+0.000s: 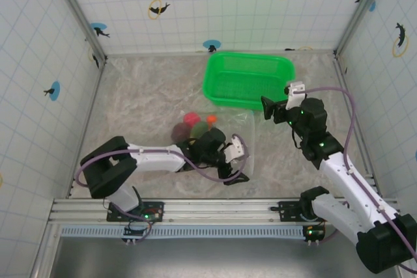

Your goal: Place the food in the zip-top bag and seal the zipper

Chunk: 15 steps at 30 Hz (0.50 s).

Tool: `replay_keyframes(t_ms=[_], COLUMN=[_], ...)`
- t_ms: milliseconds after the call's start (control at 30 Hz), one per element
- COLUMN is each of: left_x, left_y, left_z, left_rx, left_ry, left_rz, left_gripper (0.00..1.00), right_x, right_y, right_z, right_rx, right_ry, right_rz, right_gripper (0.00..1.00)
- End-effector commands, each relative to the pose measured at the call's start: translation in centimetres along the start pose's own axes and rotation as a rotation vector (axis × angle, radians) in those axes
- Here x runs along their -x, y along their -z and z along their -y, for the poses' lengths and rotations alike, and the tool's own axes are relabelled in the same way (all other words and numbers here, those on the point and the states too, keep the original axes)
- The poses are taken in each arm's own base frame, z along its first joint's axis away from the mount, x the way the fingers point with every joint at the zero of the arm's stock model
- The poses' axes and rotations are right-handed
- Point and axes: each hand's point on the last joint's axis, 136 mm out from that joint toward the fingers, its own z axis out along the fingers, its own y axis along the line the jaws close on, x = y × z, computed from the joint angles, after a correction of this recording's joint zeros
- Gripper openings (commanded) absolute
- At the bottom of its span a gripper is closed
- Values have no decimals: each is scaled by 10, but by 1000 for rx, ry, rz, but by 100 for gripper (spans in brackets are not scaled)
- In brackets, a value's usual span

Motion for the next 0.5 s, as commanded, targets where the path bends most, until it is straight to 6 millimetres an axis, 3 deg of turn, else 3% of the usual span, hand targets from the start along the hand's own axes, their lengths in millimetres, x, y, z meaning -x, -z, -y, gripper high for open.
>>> replay_keyframes(t_ms=[0,167,267,333,400,467], left_x=[46,68,77,86,93,89], left_y=[32,73,86,97,116,141], left_z=[3,-4,12,12,-5,-38], left_rx=[68,183,137,162,264,409], left_ry=[-100,-118,-147,-149,-118,-39], left_rz=[181,309,365,406,464,515], left_gripper=[98,98,98,97,98,98], right_x=[-38,-88,-105,-103,-103,-103], right_y=[5,14,20,23,28,33], right_z=[22,46,48,42,39,34], right_rx=[-108,-222,-218,-174,-154,-122], right_ry=[-20,-11,44,94,104,95], right_rz=[-73,-135,-123,-42,40,109], right_gripper=[98,98,98,98,98,98])
